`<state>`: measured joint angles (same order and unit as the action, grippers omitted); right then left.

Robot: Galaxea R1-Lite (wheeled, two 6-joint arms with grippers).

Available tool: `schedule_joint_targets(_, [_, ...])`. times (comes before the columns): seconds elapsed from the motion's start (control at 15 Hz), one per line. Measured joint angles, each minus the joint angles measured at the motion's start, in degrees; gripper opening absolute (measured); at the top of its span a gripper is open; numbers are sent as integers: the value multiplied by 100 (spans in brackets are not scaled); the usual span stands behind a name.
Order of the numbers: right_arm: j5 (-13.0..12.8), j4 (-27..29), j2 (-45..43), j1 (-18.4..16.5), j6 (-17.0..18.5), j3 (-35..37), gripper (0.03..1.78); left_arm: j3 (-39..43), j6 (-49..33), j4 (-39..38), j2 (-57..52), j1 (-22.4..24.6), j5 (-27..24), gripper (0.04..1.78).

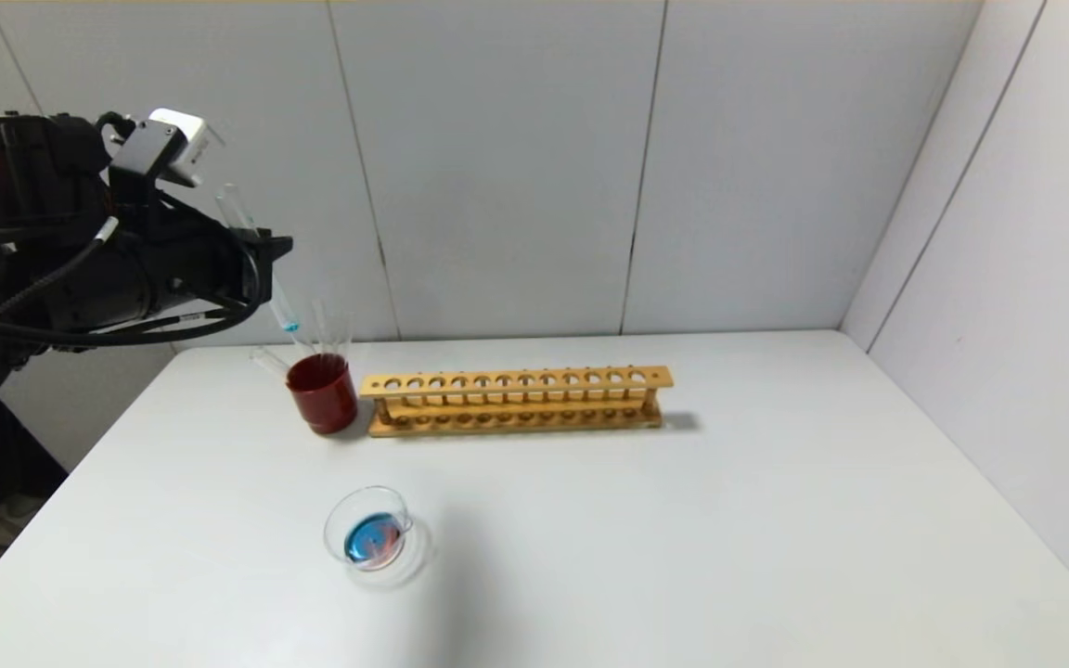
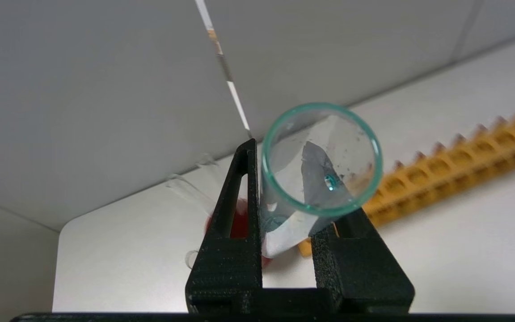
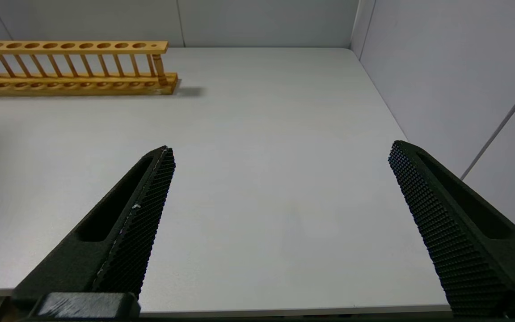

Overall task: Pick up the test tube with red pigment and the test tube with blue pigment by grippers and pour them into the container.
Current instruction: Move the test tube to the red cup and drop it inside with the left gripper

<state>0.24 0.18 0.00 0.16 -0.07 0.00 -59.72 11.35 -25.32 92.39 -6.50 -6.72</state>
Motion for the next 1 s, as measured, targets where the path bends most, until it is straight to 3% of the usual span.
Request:
schedule_joint_targets(0.33, [-2,0,0,0,0,0,175,121,-883,-306,468,234,5,35])
schedule_joint_targets(1.0, [0,0,0,0,0,0,175,215,-887,-412,866,243,52,35])
